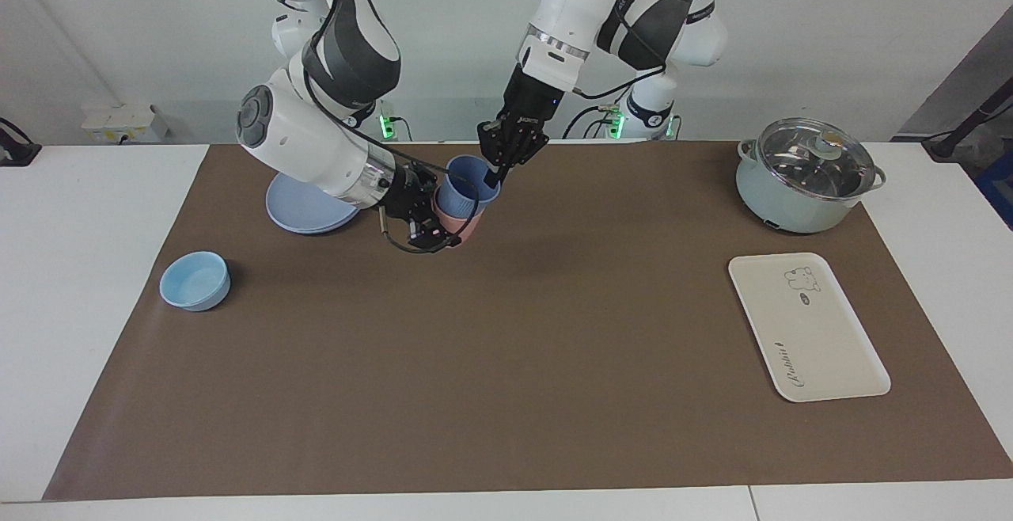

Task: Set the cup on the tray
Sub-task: 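Grasp the blue cup with the left gripper while the right gripper releases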

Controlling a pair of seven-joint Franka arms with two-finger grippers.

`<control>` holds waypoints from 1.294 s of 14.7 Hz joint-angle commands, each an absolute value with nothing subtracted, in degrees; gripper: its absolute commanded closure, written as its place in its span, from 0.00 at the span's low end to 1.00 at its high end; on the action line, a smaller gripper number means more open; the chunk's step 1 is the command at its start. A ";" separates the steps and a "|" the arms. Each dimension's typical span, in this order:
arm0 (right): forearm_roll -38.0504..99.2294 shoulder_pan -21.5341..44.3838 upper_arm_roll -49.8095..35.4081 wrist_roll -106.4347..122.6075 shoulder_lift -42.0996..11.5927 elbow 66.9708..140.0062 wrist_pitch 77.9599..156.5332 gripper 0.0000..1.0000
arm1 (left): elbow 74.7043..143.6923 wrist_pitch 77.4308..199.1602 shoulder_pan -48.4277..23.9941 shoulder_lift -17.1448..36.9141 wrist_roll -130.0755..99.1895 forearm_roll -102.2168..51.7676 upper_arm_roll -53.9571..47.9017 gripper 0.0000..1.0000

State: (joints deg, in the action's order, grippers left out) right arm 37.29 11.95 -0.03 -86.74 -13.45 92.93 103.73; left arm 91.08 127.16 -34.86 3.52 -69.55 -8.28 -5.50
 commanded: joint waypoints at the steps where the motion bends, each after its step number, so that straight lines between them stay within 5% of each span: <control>1: 37.88 8.88 -0.44 -84.64 -12.39 93.52 103.97 1.00 | 86.58 119.82 -32.89 3.34 -69.70 -9.75 -4.66 1.00; 5: 38.93 4.06 -0.53 -80.35 -12.65 93.60 104.15 1.00 | 85.95 114.26 -27.09 2.21 -62.79 -9.40 -4.66 1.00; 12: 40.87 -4.82 -0.35 -71.72 -18.62 95.44 107.12 1.00 | 102.63 116.88 -4.87 -2.73 -27.82 -13.80 -4.57 1.00; 19: 43.68 -11.15 -0.53 -63.72 -28.12 94.22 108.37 1.00 | 104.94 125.06 14.84 8.61 6.11 -14.68 -4.57 1.00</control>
State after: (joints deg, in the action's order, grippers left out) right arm 40.83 -8.97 0.14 -65.63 -26.40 95.13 107.66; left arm 104.30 122.62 11.54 6.80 -1.73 -13.14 -3.61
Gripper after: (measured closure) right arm 0.220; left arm 0.938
